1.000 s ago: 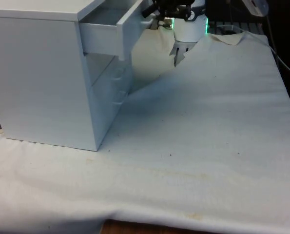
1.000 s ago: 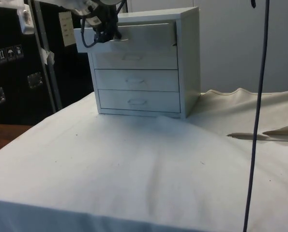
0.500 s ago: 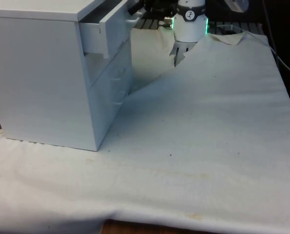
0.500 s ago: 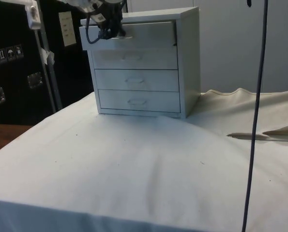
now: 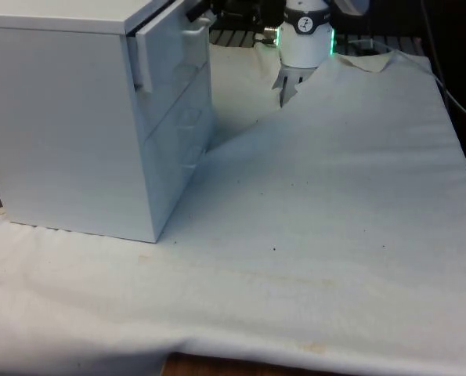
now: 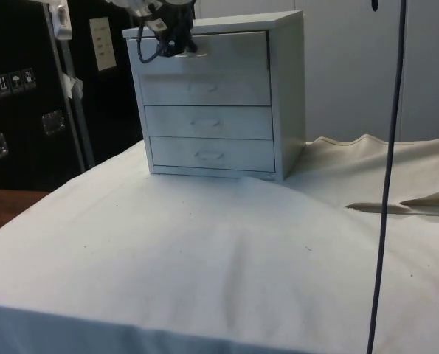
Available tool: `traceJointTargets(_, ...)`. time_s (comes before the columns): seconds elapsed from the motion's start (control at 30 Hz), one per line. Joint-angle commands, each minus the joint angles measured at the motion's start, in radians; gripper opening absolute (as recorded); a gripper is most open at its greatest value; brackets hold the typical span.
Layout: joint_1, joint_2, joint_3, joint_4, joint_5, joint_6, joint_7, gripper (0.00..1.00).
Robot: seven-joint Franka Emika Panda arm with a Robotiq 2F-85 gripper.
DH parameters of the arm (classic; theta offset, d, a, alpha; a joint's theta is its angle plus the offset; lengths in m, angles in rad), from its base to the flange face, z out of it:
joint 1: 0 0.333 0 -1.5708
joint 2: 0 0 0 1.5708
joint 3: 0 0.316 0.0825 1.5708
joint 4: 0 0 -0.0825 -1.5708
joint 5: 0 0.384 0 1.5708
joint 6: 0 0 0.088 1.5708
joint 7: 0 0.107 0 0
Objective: Open the drawer, then close it.
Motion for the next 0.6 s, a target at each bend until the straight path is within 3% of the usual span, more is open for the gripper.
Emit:
traceJointTargets(0.0, -0.004, -0.007, -0.005, -0.010, -0.010, 0.020, 0.003, 0.00)
traceJointTargets(0.27, -0.006, -0.008, -0.029, -0.018, -0.010, 0.037, 0.005, 0.00)
traceJointTargets(0.43, 0.007, -0.005, -0.026, -0.007, -0.004, 0.022, 0.019, 0.00)
traceJointTargets(0.47, 0.000, 0.000, -0.027, -0.005, 0.000, 0.022, 0.012, 0.00)
traceJointTargets(0.5, 0.008, -0.005, -0.024, -0.005, -0.003, 0.020, 0.024, 0.00)
traceJointTargets(0.57, 0.011, -0.008, -0.018, -0.001, -0.001, 0.014, 0.036, 0.00)
